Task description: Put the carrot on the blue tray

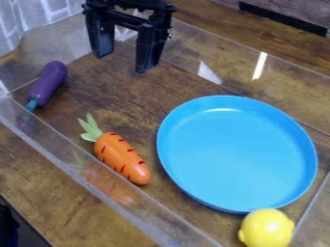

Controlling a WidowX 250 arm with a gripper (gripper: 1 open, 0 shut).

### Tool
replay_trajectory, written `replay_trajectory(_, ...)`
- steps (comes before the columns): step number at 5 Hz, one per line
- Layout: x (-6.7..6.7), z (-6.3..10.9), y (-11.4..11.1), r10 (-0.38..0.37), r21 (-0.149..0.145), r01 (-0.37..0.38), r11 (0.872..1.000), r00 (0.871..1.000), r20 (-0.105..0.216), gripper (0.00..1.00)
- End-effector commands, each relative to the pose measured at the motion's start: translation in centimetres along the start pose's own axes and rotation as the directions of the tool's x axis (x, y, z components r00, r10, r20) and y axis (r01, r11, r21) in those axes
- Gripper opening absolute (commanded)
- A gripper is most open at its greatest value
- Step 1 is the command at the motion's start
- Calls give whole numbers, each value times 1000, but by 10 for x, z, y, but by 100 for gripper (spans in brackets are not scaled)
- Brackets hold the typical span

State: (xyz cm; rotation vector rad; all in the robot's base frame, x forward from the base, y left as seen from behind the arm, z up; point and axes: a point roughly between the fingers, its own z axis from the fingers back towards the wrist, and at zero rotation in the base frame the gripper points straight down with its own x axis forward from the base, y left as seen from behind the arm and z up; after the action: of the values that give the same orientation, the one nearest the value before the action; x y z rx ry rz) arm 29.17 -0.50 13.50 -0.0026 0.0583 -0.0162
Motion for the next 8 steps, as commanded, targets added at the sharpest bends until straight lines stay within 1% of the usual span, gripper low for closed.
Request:
replay_trajectory(1, -2, -8, -2, 54, -16, -54, 998, 999, -8, 100)
replay_trajectory(2, -7, -19, -6, 156, -46, -156, 987, 988, -6, 100)
replay_trajectory(3, -13, -33, -7, 293, -84, -291, 953, 956, 12, 100)
replay_trajectory(4, -14, -53, -8, 431, -135, -423, 896, 902, 35, 100)
replay_trajectory(5, -15, -77, -9, 548, -190, -530, 827, 835, 58, 100)
replay_trajectory(6, -13, -94, -7, 652, -252, -621, 742, 756, 57, 100)
replay_trajectory(7, -8, -104, -4, 664, -269, -626, 732, 744, 73, 100)
replay_trajectory(8, -7, -112, -2, 679, -269, -641, 719, 730, 75, 100)
